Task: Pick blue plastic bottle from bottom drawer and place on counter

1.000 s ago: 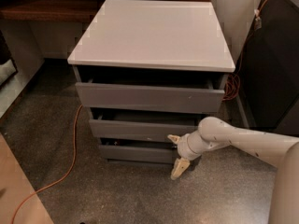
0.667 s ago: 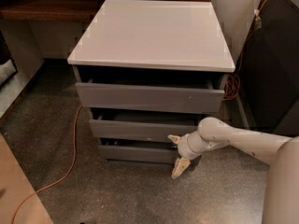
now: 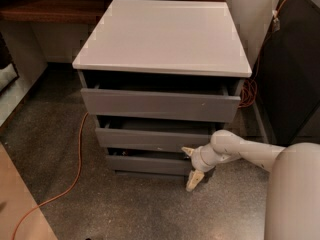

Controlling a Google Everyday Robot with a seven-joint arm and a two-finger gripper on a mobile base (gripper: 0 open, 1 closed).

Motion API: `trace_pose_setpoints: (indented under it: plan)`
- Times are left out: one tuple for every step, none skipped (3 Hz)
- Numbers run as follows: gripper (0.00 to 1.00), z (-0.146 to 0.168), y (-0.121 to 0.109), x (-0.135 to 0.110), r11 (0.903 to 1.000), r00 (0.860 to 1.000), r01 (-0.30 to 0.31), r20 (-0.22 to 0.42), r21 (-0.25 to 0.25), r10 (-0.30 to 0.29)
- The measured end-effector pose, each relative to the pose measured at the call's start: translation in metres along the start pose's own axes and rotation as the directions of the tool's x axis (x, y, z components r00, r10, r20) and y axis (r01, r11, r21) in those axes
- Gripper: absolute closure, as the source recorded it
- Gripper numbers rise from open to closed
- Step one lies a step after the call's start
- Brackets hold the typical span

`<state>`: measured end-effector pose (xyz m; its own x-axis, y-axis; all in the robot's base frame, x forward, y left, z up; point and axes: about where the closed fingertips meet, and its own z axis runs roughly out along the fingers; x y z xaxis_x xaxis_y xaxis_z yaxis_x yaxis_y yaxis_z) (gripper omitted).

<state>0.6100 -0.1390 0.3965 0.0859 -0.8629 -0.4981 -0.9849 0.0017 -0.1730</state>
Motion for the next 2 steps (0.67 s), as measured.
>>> trace_pose_setpoints:
  plan:
    - [0.00, 0.022, -0.007, 0.016, 0.9999, 1.000, 0.000, 0.002, -0.016, 0.000]
    - [0.00, 0.062, -0.012, 0.045, 0.9999, 1.000, -0.006, 0.029, -0.016, 0.007]
